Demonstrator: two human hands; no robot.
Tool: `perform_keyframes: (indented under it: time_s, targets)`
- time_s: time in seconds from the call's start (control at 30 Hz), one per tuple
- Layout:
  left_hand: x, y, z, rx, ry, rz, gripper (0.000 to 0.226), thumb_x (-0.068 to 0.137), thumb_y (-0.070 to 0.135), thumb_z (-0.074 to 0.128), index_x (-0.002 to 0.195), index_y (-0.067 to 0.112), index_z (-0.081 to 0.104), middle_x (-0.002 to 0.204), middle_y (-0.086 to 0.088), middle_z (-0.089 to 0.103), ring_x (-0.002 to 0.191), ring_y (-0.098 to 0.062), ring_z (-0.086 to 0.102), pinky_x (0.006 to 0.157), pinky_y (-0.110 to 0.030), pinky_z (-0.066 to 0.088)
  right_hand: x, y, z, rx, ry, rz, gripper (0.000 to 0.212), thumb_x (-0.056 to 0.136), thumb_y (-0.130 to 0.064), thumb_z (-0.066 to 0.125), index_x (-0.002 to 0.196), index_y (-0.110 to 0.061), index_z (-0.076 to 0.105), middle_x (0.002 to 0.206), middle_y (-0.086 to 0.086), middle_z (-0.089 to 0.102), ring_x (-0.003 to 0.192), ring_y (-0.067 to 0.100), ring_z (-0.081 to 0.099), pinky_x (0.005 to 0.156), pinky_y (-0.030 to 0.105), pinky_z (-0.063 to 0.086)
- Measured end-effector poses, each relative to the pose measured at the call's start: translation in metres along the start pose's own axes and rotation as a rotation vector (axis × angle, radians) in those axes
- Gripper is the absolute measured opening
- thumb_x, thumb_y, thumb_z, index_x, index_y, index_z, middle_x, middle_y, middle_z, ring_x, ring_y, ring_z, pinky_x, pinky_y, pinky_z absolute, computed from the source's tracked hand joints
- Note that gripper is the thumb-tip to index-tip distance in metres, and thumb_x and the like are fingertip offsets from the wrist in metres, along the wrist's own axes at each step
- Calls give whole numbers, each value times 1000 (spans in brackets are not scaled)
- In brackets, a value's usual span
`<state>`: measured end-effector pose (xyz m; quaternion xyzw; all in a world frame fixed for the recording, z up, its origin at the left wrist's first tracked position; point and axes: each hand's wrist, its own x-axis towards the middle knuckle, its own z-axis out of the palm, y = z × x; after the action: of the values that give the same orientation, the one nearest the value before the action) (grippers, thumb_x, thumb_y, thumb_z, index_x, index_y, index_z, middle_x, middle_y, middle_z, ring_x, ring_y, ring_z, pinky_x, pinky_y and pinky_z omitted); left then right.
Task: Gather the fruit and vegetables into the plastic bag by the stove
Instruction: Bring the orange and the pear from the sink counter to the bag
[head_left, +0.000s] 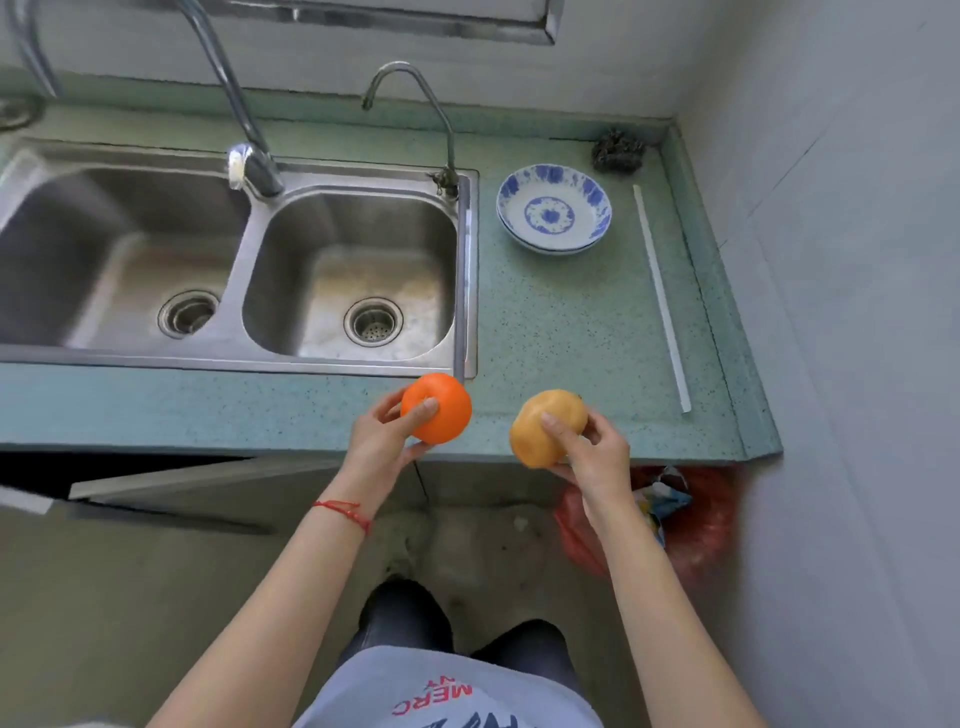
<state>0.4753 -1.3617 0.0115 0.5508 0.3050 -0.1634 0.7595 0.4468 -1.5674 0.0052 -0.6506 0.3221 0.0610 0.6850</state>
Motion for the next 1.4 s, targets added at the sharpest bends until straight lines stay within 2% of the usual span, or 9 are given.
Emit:
perform_keyframes:
  time_s: [0.23,0.37,0.5,0.6,0.77,0.87,1.0,1.2,1.4]
  targets:
    - [-60,-39,-57,-160,191,82,44,82,3,62,125,6,49,103,-5,55,96,-22,54,72,-36,53,-32,18,17,-101,-199,-5,55,72,-19,76,122,-11,55,122,12,57,104,25,59,69,41,59]
    - [-90,-60,-94,-212,297,121,38,82,4,63,118,10,53,96,-1,57,84,-13,58,62,-26,56,-55,26,42,-177,-326,-12,54,74,-16,75,123,-10,54,119,10,58,103,24,58,66,37,58]
    - [-119,-80,-133,-290,401,155,38,81,6,65,117,11,54,99,-2,58,85,-13,59,67,-29,56,-83,39,71,-264,-465,-15,50,74,-15,75,120,-12,55,117,8,58,103,24,59,60,29,59]
    - [-144,-97,-163,-357,482,179,37,80,7,66,114,12,56,102,-4,58,94,-23,59,72,-34,55,-109,51,94,-339,-568,-30,53,73,-17,75,122,-14,54,116,6,59,104,22,59,57,25,58]
    - [-192,-127,-209,-500,635,222,38,79,8,67,115,13,55,100,-2,59,92,-23,59,60,-28,56,-161,73,129,-462,-756,-62,53,74,-17,75,123,-16,54,111,1,61,98,15,61,59,24,57]
    - [-226,-146,-236,-585,729,251,40,80,7,66,118,11,55,96,3,59,90,-21,58,65,-30,53,-195,88,150,-512,-884,-68,49,76,-15,73,122,-15,56,107,0,62,94,11,62,56,23,57]
    - [-267,-169,-265,-693,864,295,43,80,6,65,121,9,52,108,-6,56,97,-26,56,61,-28,56,-236,110,178,-611,-1041,-93,47,75,-17,74,119,-14,58,108,4,64,92,14,64,59,27,57]
    - [-319,-204,-284,-884,1087,377,45,82,4,63,125,2,49,113,-10,54,99,-28,55,51,-22,56,-290,140,221,-777,-1328,-137,48,77,-17,72,122,-11,56,112,8,63,87,11,65,55,24,56]
    - [-359,-238,-275,-1070,1343,449,38,82,3,63,119,4,54,112,-12,56,96,-27,57,56,-23,58,-340,166,252,-969,-1625,-156,45,77,-16,72,119,-10,57,110,6,62,84,9,63,60,30,60]
